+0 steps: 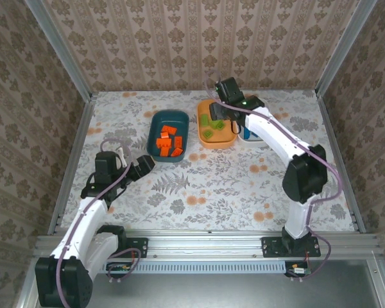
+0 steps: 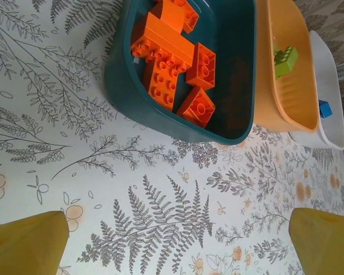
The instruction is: Sort the legos into containers by color
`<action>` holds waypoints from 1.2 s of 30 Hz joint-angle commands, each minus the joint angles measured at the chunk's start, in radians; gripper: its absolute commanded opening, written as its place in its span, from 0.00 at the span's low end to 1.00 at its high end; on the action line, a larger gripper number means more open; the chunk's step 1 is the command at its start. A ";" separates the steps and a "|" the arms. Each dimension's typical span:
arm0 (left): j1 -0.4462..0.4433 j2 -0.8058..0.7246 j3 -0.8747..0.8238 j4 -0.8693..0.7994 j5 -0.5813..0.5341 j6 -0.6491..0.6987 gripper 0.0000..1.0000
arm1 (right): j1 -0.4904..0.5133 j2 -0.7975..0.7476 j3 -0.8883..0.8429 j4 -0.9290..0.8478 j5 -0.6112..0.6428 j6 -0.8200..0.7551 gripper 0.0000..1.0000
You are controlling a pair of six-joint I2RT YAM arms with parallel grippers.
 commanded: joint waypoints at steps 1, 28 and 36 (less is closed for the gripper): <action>0.007 -0.028 0.024 -0.042 0.006 0.031 1.00 | -0.030 0.098 0.089 0.103 0.011 0.000 0.68; 0.006 0.029 0.029 -0.029 -0.004 0.031 1.00 | -0.087 0.532 0.433 -0.022 -0.140 0.069 0.67; 0.006 0.027 0.029 -0.032 -0.001 0.022 1.00 | -0.087 0.546 0.441 -0.027 -0.141 0.063 0.68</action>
